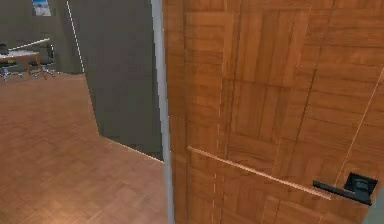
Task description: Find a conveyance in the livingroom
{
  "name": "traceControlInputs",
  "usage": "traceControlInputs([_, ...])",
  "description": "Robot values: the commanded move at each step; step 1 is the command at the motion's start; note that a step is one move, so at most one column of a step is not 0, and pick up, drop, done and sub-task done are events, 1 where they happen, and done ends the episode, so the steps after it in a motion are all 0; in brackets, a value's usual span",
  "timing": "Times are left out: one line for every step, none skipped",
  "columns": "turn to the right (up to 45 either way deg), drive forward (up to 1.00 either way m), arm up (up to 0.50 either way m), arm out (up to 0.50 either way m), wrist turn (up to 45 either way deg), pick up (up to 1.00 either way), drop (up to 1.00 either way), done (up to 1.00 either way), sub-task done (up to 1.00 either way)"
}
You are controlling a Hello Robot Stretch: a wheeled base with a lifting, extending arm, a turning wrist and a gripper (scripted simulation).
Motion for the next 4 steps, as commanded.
traceControlInputs([-12.0,0.0,0.0,0.0,0.0,0.0,0.0,0.0,0.0])
traceControlInputs([0.0,0.4,0.0,0.0,0.0,0.0,0.0,0.0,0.0])
traceControlInputs([-27.0,0.0,0.0,0.0,0.0,0.0,0.0,0.0,0.0])
traceControlInputs([0.0,1.0,0.0,0.0,0.0,0.0,0.0,0.0,0.0])
